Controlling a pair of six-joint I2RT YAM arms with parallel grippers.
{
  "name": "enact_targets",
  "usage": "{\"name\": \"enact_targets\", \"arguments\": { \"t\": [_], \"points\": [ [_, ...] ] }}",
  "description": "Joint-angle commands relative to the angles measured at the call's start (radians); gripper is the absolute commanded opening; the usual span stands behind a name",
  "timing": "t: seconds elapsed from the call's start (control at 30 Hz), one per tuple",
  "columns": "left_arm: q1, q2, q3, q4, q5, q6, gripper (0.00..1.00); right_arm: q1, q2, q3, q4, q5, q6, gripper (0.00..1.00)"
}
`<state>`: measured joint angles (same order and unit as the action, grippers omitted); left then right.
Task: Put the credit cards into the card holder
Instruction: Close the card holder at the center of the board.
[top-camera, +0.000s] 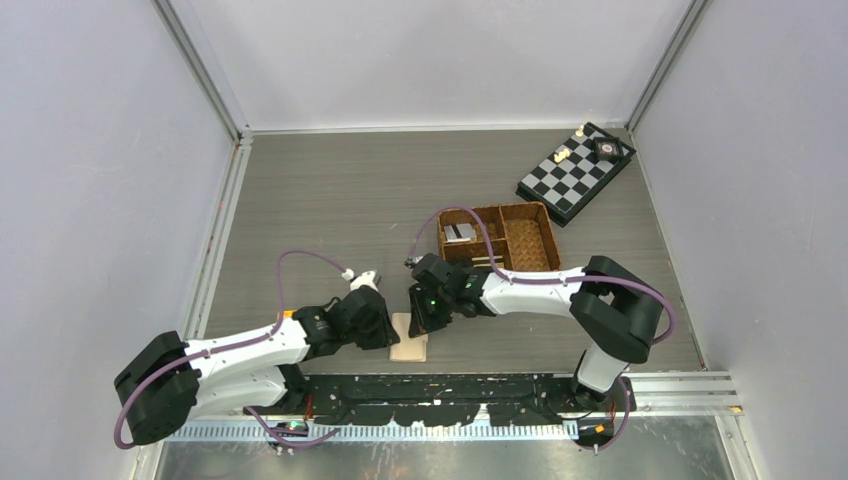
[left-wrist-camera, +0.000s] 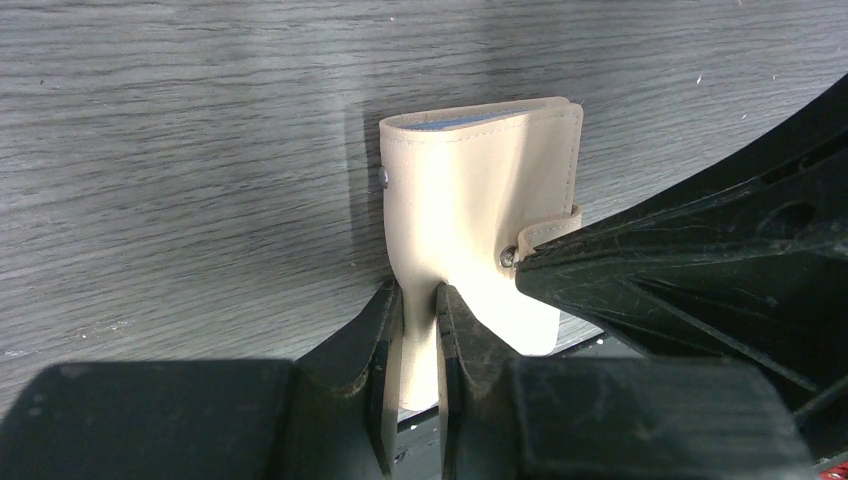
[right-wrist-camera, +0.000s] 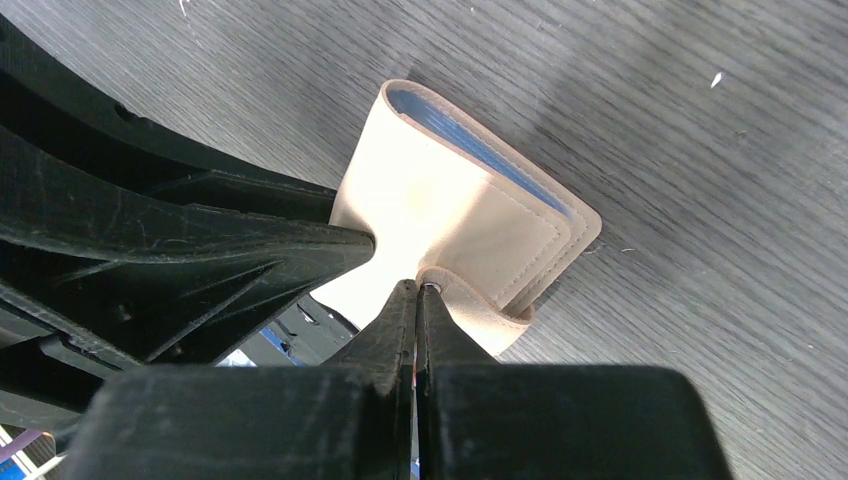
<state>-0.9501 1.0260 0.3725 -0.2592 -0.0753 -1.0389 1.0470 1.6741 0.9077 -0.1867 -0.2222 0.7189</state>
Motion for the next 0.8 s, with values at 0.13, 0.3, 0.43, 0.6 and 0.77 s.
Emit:
{"name": "enact_targets", "arguments": {
  "t": [0.13,0.3,0.43,0.6,0.77],
  "points": [
    [-0.006,0.024,0.003,-0.045,-0.049,0.026,0.00,0.027,0.087,0.026,0.007,0.054,0.020,0.01],
    [-0.006,0.023,0.004,-0.044,-0.051,0.025,0.00,0.034,0.095,0.023,-0.006,0.072,0.036,0.01],
    [-0.006,0.026,0.005,-0.044,-0.049,0.026,0.00,0.044,0.106,0.036,-0.031,0.099,0.045,0.01],
    [-0.006,0.023,0.004,-0.046,-0.049,0.026,0.00,0.055,0.118,0.043,-0.069,0.132,0.049,0.00],
    [-0.006,0.019,0.004,-0.050,-0.052,0.025,0.00,0.067,0.121,0.041,-0.102,0.180,0.059,0.00]
  ]
}}
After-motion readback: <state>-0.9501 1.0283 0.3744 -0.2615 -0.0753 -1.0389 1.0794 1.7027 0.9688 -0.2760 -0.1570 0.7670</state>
